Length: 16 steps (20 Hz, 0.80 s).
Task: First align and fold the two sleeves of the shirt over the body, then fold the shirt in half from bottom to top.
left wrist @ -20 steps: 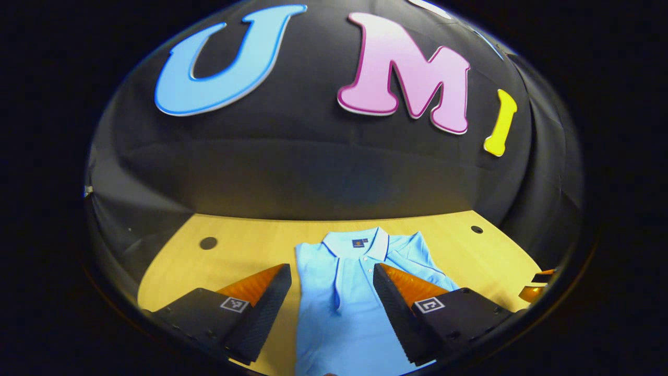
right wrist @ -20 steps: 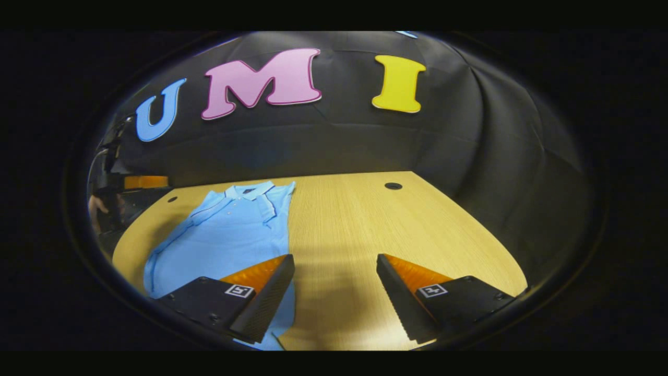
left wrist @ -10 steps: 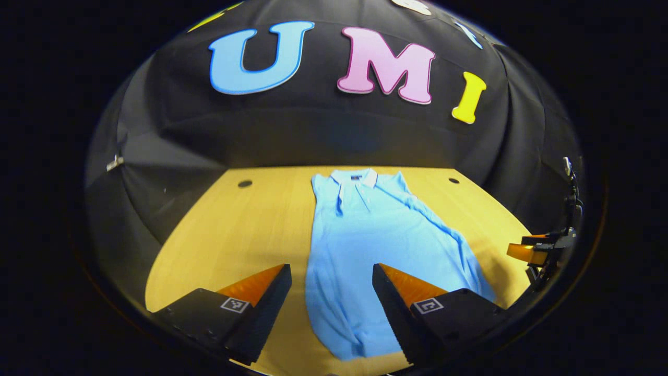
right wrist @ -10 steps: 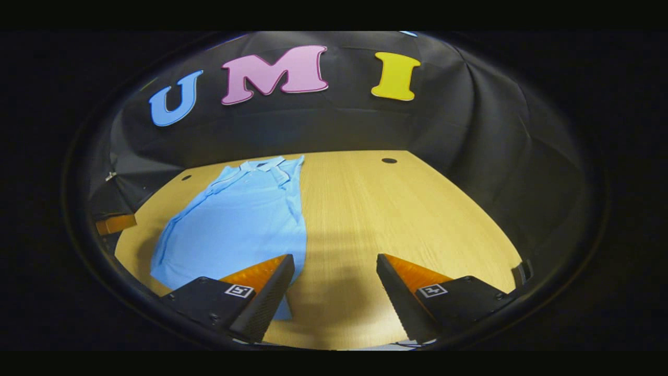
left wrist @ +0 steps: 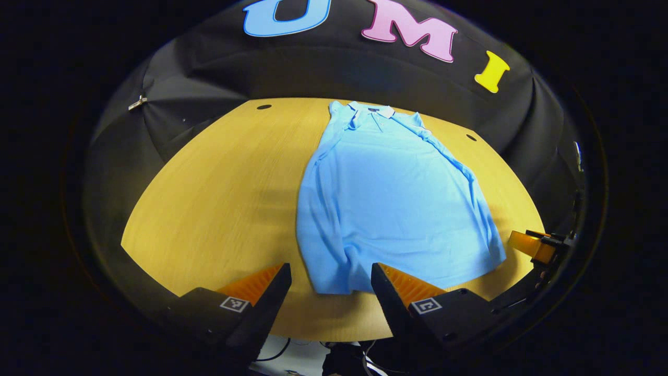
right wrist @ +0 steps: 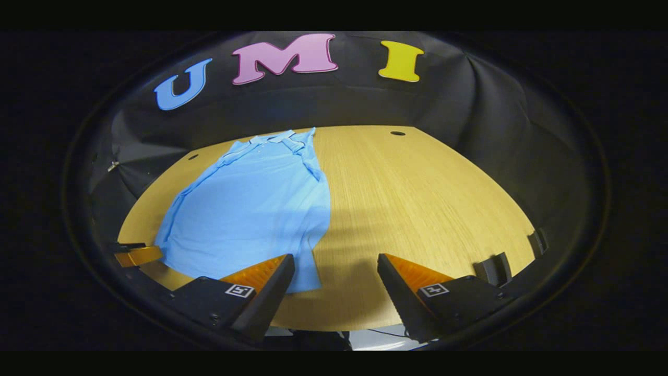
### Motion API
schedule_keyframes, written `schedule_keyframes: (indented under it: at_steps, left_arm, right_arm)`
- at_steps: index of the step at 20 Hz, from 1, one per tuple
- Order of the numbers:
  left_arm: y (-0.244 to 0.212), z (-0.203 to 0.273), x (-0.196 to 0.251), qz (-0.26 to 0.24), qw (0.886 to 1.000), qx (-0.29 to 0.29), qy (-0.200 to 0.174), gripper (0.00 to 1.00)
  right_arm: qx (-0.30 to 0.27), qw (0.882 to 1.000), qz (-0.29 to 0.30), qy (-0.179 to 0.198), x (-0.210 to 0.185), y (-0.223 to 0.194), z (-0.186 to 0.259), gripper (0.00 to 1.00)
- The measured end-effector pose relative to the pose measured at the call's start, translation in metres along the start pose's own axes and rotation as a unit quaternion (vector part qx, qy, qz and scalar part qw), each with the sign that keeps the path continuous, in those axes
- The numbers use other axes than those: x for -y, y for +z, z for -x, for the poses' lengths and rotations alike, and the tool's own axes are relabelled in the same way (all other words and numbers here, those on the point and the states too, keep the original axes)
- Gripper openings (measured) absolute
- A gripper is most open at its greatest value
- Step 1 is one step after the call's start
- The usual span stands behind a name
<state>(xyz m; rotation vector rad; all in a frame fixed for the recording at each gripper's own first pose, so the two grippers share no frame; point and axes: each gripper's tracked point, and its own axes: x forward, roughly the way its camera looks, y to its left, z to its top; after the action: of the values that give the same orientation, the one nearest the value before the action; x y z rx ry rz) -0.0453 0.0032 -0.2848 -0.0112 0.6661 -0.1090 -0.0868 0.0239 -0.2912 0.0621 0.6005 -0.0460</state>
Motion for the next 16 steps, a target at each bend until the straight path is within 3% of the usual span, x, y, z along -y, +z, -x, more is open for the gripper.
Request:
schedule_keyframes:
  at_steps: [6,7,8,10,11,12,14,15,16]
  left_arm:
    - [-0.007,-0.018,-0.002,-0.010,1.000,-0.019,0.018,0.98]
    - [-0.009,-0.020,-0.002,-0.020,0.999,-0.022,0.021,0.99]
    - [-0.009,-0.021,-0.001,-0.031,0.999,-0.025,0.023,0.98]
    - [-0.009,-0.020,0.003,-0.035,0.999,-0.023,0.018,0.99]
    - [-0.010,-0.022,0.003,-0.035,0.999,-0.026,0.016,0.91]
    - [-0.009,-0.021,0.005,-0.038,0.999,-0.026,0.013,0.90]
    - [-0.009,-0.022,0.011,-0.053,0.998,-0.029,-0.001,0.82]
    - [-0.008,-0.022,0.013,-0.060,0.998,-0.029,-0.007,0.71]
    - [-0.007,-0.024,0.016,-0.064,0.997,-0.029,-0.013,0.65]
  right_arm:
    - [-0.027,0.999,0.004,0.018,-0.026,-0.017,-0.019,0.99]
    - [-0.028,0.999,0.011,0.013,-0.027,-0.019,-0.021,0.94]
    - [-0.026,0.999,0.025,0.011,-0.030,-0.017,-0.023,0.99]
    - [-0.031,0.998,0.044,0.016,-0.039,-0.020,-0.024,0.98]
    - [-0.030,0.998,0.046,0.016,-0.043,-0.021,-0.023,0.92]
    - [-0.033,0.998,0.050,0.019,-0.045,-0.020,-0.027,0.71]
    - [-0.035,0.998,0.052,0.027,-0.052,-0.020,-0.026,0.54]
    - [-0.034,0.997,0.050,0.037,-0.057,-0.019,-0.027,0.50]
    - [-0.036,0.997,0.051,0.052,-0.062,-0.021,-0.026,0.29]
